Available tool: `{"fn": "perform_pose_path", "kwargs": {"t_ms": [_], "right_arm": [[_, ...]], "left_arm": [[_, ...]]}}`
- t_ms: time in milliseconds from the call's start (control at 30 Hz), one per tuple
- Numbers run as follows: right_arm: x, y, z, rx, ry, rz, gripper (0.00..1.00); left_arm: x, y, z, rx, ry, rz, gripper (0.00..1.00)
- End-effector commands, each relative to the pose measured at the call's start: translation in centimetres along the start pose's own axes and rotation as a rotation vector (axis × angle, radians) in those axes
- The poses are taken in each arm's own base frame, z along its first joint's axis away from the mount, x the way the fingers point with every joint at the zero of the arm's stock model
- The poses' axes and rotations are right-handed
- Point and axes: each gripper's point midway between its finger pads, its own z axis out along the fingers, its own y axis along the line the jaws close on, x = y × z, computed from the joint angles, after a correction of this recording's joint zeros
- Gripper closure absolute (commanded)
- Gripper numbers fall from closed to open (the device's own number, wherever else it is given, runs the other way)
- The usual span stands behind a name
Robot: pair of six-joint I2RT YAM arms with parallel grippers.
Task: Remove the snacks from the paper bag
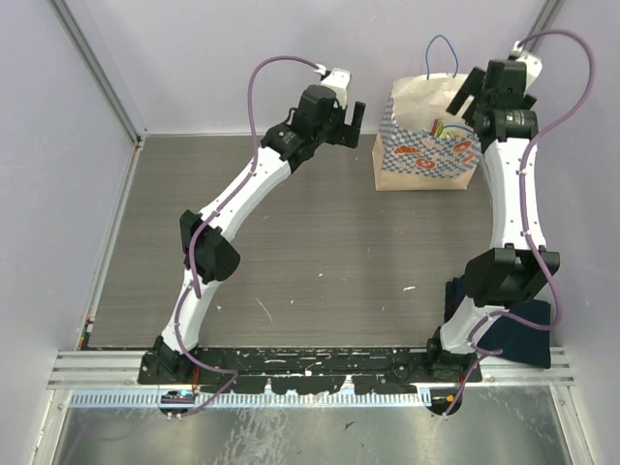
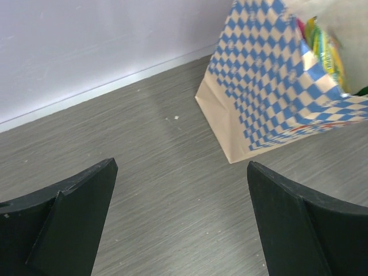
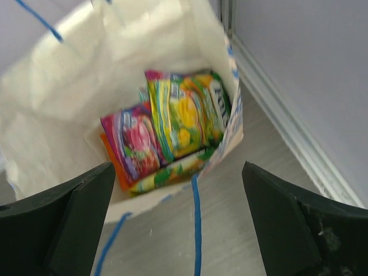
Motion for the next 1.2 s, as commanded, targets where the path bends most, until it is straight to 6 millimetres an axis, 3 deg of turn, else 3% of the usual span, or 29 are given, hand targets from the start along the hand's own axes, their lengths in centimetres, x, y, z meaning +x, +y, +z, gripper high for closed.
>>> {"fn": "perform_pose_path", "kwargs": {"t_ms": [0,133,300,333,367,467,633,767,900,1033,1167], "right_arm": [[-0.2,0.3,-4.2,-0.071,-0.034,0.083,0.02],[1.5,0.2,-5.2,-0.102,-0.025,0.167,0.03],[4.2,0.4,-5.1,-0.137,0.011,0.247,0.2],[4.7,0.5,-4.9,-0.142,0.017,0.253,0.27],[5.0,0.6,-4.8,-0.153,0.021,0.26,0.4],[6.1,1.4,-4.7,-0.201,0.043,0.278,0.97],[8.1,4.7,-6.0,-0.223,0.027,0.208,0.99],[10.5,9.1,-6.6,-0.293,0.056,0.176,0.99],[12.8,13.6,-6.7,-0.374,0.112,0.151,0.99],[13.4,18.1,-8.5,-0.457,0.097,0.131,0.99],[14.4,22.5,-10.3,-0.535,0.111,0.094,0.97]], "left_arm": [[-4.0,1.3,-2.3,-0.065,-0.114,0.001,0.02],[-3.6,1.6,-2.7,-0.078,-0.106,0.021,0.02],[-3.0,2.8,-3.6,-0.12,-0.085,0.075,0.02],[-2.9,3.2,-3.8,-0.132,-0.082,0.084,0.02],[-2.7,3.4,-4.0,-0.14,-0.08,0.091,0.02],[-2.6,4.5,-5.0,-0.17,-0.073,0.095,0.02],[-2.2,7.5,-6.6,-0.227,-0.043,0.069,0.02],[-1.8,11.1,-8.4,-0.258,-0.008,-0.024,0.02],[-1.9,13.2,-10.4,-0.223,-0.001,-0.099,0.02],[-2.4,13.2,-12.0,-0.214,-0.006,-0.092,0.02],[-2.7,11.7,-12.7,-0.144,0.015,-0.128,0.02]]}}
